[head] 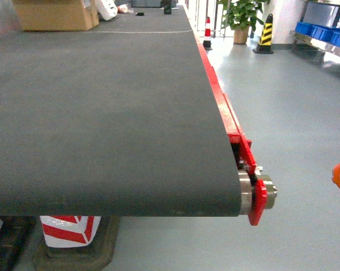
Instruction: Sort blue parts and orange caps into right shelf containers
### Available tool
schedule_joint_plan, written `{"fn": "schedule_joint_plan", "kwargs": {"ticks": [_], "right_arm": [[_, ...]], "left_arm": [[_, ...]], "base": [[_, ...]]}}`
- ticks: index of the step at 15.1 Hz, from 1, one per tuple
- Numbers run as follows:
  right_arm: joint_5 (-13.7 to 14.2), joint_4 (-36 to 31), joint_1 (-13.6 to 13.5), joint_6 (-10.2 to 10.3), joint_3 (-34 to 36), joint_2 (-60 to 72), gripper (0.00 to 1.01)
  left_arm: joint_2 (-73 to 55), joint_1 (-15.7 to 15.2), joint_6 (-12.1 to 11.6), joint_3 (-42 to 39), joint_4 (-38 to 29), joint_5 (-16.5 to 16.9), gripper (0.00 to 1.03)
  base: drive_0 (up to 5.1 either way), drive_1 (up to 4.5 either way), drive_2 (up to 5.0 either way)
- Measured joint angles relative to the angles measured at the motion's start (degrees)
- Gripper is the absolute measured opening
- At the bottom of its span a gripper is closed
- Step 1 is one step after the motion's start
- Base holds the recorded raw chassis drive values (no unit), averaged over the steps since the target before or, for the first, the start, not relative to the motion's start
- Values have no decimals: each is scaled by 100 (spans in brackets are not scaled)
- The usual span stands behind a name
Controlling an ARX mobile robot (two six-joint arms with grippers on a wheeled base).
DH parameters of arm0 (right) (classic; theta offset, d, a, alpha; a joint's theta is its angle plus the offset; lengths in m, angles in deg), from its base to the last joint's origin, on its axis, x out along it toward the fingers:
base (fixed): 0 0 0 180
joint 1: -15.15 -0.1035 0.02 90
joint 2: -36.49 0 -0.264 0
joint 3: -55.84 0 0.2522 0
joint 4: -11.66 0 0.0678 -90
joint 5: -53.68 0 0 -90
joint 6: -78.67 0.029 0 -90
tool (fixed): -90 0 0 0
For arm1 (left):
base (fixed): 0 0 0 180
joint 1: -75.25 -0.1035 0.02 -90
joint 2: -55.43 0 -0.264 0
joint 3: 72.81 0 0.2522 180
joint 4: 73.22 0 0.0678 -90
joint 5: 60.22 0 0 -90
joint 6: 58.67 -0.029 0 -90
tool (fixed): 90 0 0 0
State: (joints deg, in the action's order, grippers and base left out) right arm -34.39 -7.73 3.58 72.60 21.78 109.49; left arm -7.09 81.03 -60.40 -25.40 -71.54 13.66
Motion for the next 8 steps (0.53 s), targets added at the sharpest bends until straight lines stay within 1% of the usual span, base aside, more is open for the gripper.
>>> {"fn": "schedule_joint_plan", "kwargs": {"ticks": [8], "right_arm": [[2, -15, 0, 0, 0, 0, 43]], "left_arm": [[-4, 0, 2, 0, -4, 2, 45]], "base": [[500, -245, -245]]}}
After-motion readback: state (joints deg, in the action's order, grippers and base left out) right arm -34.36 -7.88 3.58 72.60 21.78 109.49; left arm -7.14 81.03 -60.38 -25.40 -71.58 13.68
